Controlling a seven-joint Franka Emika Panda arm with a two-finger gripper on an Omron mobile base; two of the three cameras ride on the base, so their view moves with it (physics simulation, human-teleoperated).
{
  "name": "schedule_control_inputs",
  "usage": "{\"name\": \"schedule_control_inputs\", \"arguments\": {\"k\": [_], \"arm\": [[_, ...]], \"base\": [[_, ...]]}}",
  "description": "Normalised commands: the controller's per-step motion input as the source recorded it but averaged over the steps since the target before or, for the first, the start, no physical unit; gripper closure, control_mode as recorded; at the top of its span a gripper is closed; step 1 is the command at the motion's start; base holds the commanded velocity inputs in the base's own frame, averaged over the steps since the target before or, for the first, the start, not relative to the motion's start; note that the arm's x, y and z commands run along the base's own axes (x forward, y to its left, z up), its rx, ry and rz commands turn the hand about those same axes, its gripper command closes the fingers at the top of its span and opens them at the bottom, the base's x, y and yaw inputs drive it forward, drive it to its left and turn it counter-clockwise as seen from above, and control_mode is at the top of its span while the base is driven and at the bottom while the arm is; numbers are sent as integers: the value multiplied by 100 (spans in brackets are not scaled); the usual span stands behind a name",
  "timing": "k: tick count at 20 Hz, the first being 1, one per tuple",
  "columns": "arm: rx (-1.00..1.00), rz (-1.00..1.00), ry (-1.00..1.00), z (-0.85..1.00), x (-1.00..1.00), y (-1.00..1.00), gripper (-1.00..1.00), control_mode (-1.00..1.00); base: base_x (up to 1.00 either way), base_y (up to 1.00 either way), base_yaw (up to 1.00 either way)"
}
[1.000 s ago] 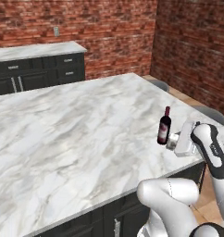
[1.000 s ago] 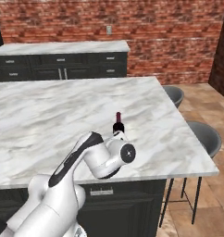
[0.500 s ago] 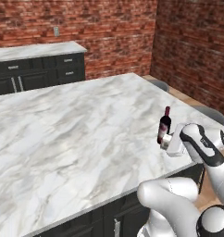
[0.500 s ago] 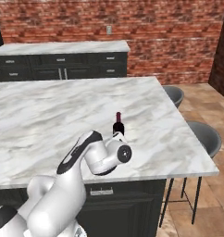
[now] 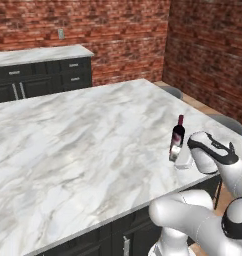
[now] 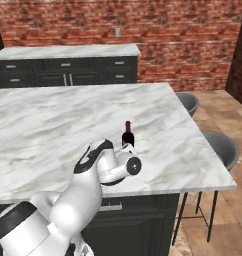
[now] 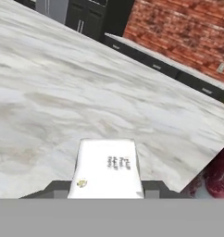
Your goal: Move the drinks to the dining counter.
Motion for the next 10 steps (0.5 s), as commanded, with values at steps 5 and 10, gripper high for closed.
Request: {"name": "schedule_control_inputs", "arguments": {"k": [5,10], "arm": [[0,0,0,-26,21,0,100,-100],[0,0,0,-24,16,0,100,-100]], "base": [[0,0,0],[0,0,0]]}}
